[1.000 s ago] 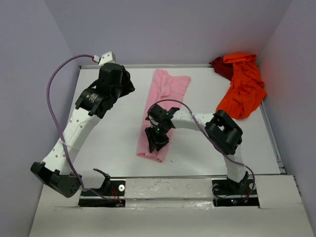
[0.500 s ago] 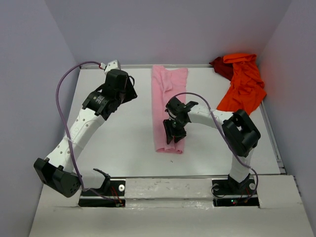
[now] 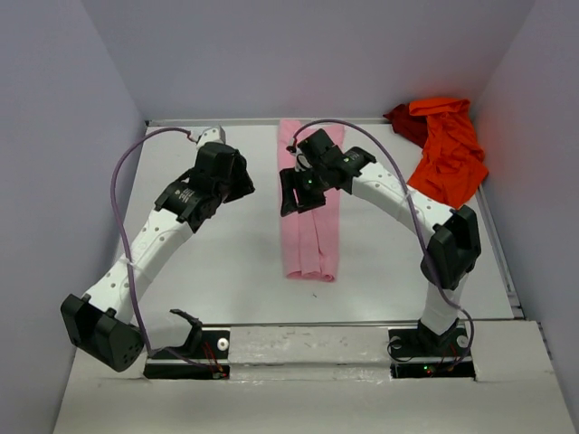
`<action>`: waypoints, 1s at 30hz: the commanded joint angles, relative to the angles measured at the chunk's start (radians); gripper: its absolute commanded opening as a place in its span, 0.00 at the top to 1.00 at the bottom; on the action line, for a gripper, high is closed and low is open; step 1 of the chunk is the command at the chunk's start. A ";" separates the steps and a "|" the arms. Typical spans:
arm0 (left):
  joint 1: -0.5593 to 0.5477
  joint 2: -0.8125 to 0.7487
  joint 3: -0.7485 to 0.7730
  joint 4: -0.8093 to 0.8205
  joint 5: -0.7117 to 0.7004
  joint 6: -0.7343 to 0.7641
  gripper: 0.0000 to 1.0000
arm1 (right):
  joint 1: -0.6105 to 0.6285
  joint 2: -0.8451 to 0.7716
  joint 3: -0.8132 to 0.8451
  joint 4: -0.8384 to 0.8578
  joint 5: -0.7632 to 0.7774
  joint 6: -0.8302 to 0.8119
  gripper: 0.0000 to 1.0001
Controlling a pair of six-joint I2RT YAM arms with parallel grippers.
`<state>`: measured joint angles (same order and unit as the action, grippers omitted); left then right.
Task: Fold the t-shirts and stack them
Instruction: Pick up the rectangle-folded T-shirt from the center of the board.
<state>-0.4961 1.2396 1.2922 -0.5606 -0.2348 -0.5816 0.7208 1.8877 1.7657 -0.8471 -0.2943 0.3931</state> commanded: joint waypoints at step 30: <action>-0.048 -0.114 -0.666 0.387 0.560 -0.159 0.20 | 0.005 -0.329 -0.796 0.204 0.244 0.303 0.29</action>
<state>-0.5377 1.1316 0.6491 -0.2508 0.2550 -0.7380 0.7208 1.5265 0.9581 -0.7055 -0.0944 0.6739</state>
